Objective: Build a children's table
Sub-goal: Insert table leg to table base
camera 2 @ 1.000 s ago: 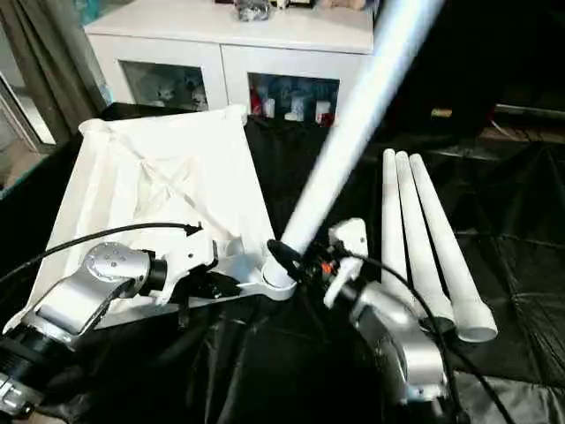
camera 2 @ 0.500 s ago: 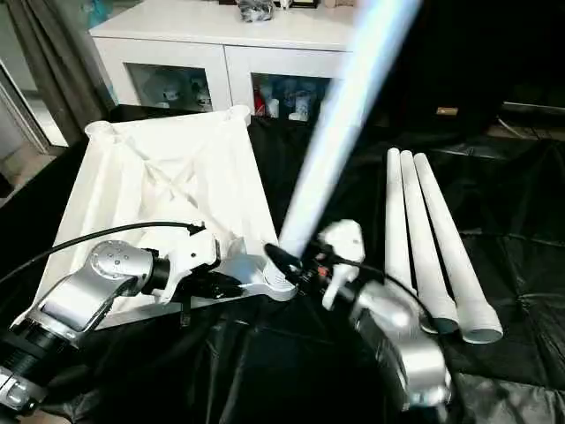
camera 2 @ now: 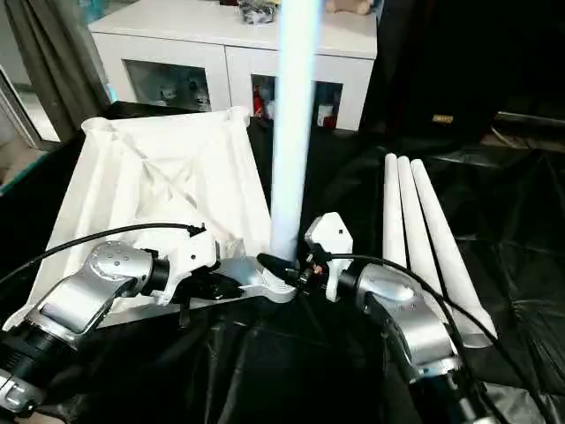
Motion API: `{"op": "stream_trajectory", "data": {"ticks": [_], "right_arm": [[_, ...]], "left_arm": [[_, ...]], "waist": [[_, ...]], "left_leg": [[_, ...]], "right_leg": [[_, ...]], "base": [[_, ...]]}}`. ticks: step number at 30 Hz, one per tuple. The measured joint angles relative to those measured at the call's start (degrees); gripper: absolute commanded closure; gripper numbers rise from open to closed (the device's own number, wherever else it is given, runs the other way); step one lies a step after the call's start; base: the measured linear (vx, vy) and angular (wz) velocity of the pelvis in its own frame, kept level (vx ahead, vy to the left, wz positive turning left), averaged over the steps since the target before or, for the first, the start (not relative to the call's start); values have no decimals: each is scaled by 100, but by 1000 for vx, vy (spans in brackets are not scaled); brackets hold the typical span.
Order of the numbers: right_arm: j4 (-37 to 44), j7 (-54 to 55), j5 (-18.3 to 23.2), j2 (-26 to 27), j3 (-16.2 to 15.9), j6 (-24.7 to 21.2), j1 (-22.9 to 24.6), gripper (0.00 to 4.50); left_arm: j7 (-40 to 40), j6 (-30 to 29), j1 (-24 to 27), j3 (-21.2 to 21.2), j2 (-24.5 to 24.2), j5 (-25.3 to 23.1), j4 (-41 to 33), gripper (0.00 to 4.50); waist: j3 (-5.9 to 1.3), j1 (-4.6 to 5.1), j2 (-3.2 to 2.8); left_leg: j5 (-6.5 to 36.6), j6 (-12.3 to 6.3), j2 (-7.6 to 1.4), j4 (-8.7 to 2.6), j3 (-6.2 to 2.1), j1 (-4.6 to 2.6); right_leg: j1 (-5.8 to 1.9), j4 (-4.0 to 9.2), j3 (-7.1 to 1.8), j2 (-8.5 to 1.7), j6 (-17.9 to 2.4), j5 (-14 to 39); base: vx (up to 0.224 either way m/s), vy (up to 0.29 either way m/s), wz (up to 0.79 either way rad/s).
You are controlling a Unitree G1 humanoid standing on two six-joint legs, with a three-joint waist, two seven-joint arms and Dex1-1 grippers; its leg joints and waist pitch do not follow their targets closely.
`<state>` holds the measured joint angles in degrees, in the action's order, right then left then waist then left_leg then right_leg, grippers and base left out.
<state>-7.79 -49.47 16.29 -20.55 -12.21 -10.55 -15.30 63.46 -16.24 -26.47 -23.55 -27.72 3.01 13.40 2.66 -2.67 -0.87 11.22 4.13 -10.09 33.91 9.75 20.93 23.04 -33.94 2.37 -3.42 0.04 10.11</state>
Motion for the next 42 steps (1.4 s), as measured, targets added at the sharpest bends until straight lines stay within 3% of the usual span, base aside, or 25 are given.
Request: {"op": "stream_trajectory", "data": {"ticks": [6, 15, 19, 21, 25, 28, 33, 35, 37, 39, 40, 41, 42], "right_arm": [[-226, -574, 165, -58, 4, 188, -98, 260], [-417, -777, 211, 4, 55, 314, -197, 260], [-541, -396, 153, 204, 100, 494, -205, 260], [-650, -72, 62, 324, 130, 611, -266, 260], [-974, 680, -137, 691, 275, 765, -437, 260], [-1315, 1287, -278, 955, 359, 898, -616, 260], [-1817, 1910, -420, 1168, 499, 998, -964, 260], [-2392, 2306, -506, 1401, 617, 1072, -1369, 260], [-2809, 2652, -564, 1560, 696, 1088, -1691, 260], [-3072, 2883, -592, 1642, 744, 1098, -1869, 260], [-3119, 2956, -600, 1667, 756, 1099, -1893, 260], [-3134, 3013, -603, 1659, 830, 1122, -1854, 260], [-3192, 3033, -607, 1686, 844, 1121, -1915, 260]], "left_arm": [[303, 156, -1, 1, -161, 64, -21, 450], [407, 127, -36, 29, -224, 65, -59, 450], [207, -32, -61, 94, -182, 51, -59, 450], [28, -201, -137, 148, -113, -15, -56, 450], [-458, -702, -257, 287, 151, -58, -32, 450], [-973, -1148, -387, 335, 492, -125, 4, 450], [-1661, -1649, -571, 431, 944, -280, 104, 450], [-2175, -2111, -691, 573, 1337, -369, 159, 450], [-2596, -2421, -799, 635, 1634, -472, 203, 450], [-2898, -2583, -809, 649, 1848, -495, 217, 450], [-2959, -2620, -830, 640, 1902, -496, 246, 450], [-3043, -2634, -868, 605, 1969, -502, 316, 450], [-3087, -2618, -882, 616, 1984, -509, 318, 450]], "waist": [[36, 20, 58], [73, 56, 68], [122, 65, 74], [187, 80, 86], [238, 120, 72], [260, 205, 75], [309, 270, 57], [327, 316, 40], [362, 385, 5], [421, 415, -87], [445, 376, -96], [420, 273, 30], [345, 194, 269]], "left_leg": [[0, 0, 1, -37, 1, -2], [0, 0, 1, -65, 9, -8], [0, 0, 2, -94, 10, -29], [0, 0, 4, -106, 8, -47], [0, 0, 7, -178, -15, -45], [0, 0, 8, -194, -25, -42], [1, -1, 14, -203, -28, -47], [1, -1, 23, -202, -28, -61], [2, -3, 17, -204, -45, -75], [6, -6, 6, -232, -103, -94], [6, -6, 0, -260, -100, -92], [5, -6, -10, -261, 39, -101], [7, -3, 37, -235, 182, -127]], "right_leg": [[0, 5, 2, 1, 1, 20], [0, 8, 0, 1, -6, 41], [-3, 11, -1, 1, -5, 42], [-5, 21, 4, 1, -3, 43], [-5, 167, 54, 1, -3, 44], [-6, 252, 92, -8, -3, 44], [-25, 349, 163, -52, -4, 44], [-35, 378, 216, -93, -4, 44], [-76, 452, 344, -140, -6, 46], [-166, 537, 533, -186, -26, 76], [-170, 260, 524, -198, -126, 239], [-211, -342, 289, -198, -204, 480], [-239, -395, 17, -220, 48, 632]], "base": [[0, 0, 0], [0, 0, 0], [0, 0, 0], [0, 0, 0], [-40, 3, -8], [-32, 24, -12], [0, 0, 0], [0, 0, 0], [0, 0, 0], [0, 0, 0], [-77, 15, -4], [-11, -77, 23], [-11, -77, 23]]}}
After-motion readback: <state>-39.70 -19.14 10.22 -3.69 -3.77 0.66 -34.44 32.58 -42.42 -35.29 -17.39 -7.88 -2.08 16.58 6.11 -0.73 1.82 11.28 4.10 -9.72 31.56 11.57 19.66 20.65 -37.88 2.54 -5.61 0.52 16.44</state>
